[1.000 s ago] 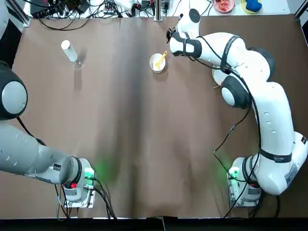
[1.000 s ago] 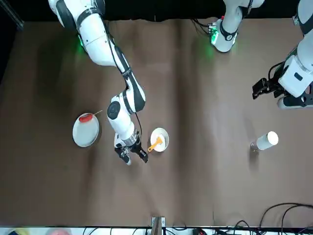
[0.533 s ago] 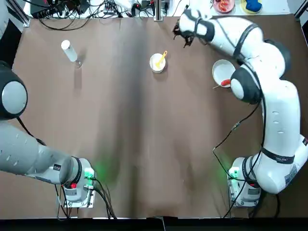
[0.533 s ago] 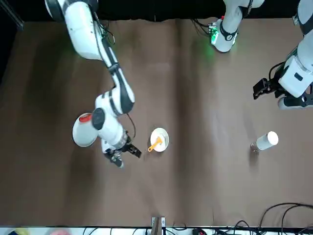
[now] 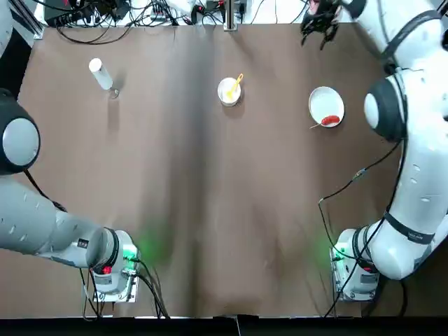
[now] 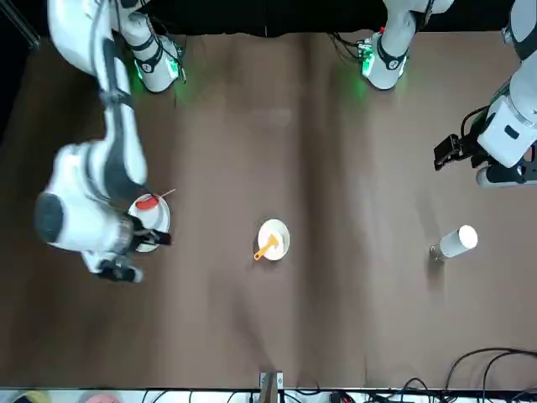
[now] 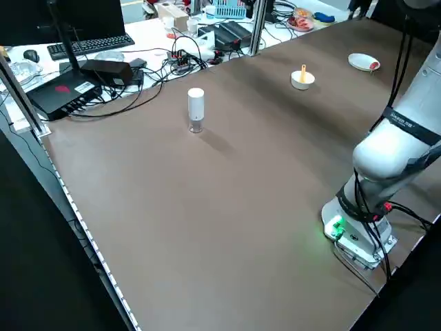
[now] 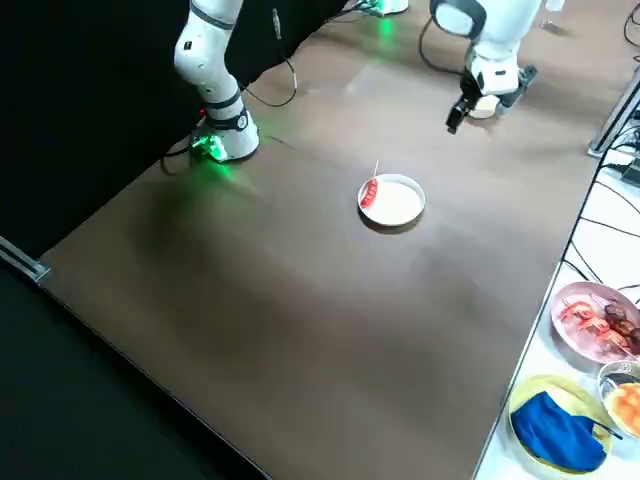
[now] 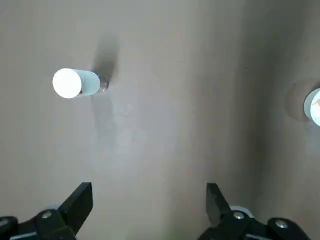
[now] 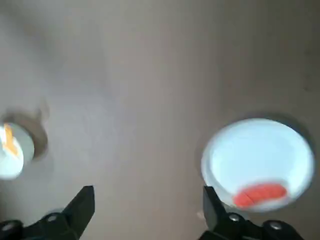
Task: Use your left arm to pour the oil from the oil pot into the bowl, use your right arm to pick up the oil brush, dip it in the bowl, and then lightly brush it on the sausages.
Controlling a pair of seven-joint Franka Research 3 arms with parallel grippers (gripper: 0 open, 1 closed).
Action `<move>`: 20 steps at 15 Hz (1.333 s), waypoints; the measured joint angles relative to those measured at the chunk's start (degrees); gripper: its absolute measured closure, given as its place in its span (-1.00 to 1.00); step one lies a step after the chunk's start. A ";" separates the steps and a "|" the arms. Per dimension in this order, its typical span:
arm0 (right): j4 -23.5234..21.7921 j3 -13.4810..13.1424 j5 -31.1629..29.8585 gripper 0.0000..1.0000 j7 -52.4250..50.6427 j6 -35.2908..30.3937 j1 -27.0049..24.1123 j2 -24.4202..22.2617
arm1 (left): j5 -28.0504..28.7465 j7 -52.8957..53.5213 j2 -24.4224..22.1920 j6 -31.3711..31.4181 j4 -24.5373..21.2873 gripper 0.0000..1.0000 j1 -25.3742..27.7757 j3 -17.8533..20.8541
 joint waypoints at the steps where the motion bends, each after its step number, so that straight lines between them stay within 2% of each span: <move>1: 0.00 -1.45 -0.01 -0.93 -1.11 -2.59 -0.07 -1.73 | 0.00 0.00 0.01 0.00 -0.02 -1.00 0.00 -0.01; 3: 0.00 -3.65 -0.52 -0.96 -2.30 -5.12 -0.09 -5.02 | 0.00 0.00 0.03 0.00 -0.04 -1.00 0.00 -0.01; 5: 0.01 -4.64 -3.41 -0.99 -2.93 -6.19 -0.10 -8.28 | 0.00 0.00 0.08 0.00 -0.08 -1.00 0.00 -0.01; 9: 0.00 -4.69 -13.19 -0.99 -3.08 -7.71 0.68 -13.58 | 0.00 0.00 0.42 0.00 -0.14 -1.00 -0.05 -0.04; 10: 0.00 -4.37 -17.50 -0.99 -3.19 -8.51 1.81 -16.07 | 0.00 0.00 0.67 0.00 -0.15 -1.00 -0.04 -0.05; 12: -0.08 -3.51 -19.13 -0.99 -3.45 -11.92 2.06 -19.15 | 0.00 0.00 0.82 0.00 -0.16 -1.00 -0.04 -0.05; 13: -0.31 -1.53 -19.81 -0.99 -3.68 -13.54 1.13 -20.82 | 0.00 0.00 0.86 0.00 -0.16 -1.00 -0.04 -0.05; 16: -2.15 9.71 -22.19 -0.99 -3.67 -14.97 -5.93 -25.82 | 0.00 0.00 0.99 0.00 -0.17 -1.00 -0.05 -0.08; 20: -7.99 21.88 -24.01 -0.99 -3.68 -13.84 -15.70 -32.01 | 0.00 0.00 1.10 0.00 -0.17 -1.00 -0.27 -0.24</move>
